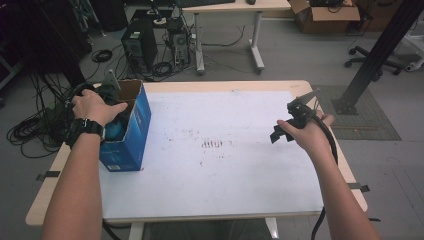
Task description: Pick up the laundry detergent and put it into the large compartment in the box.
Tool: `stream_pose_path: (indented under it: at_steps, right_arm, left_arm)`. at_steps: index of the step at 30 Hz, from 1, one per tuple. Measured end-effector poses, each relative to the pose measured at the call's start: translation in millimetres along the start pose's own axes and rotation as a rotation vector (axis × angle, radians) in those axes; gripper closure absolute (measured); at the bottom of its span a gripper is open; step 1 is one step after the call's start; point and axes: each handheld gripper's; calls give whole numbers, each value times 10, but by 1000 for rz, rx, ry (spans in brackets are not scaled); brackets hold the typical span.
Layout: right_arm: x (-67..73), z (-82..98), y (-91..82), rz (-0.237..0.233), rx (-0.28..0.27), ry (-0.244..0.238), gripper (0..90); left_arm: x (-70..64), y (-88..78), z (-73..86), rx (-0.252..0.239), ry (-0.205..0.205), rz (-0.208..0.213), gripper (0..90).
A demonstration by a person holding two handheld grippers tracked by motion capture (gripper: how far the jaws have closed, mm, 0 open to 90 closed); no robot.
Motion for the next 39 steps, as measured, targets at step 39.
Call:
stream_pose_path:
  at_steps: [39]
  right_arm:
    - [26, 9, 2, -7, 1, -5, 35]
  left_arm:
    - [-11, -226, -22, -13, -16, 21, 296]
Point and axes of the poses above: each handheld gripper's, and its own axes: y roughly forward along the jaws, z roughly out of its underside, x roughly to its left, and after that the axes turned 13 degrees about -x, right-handed
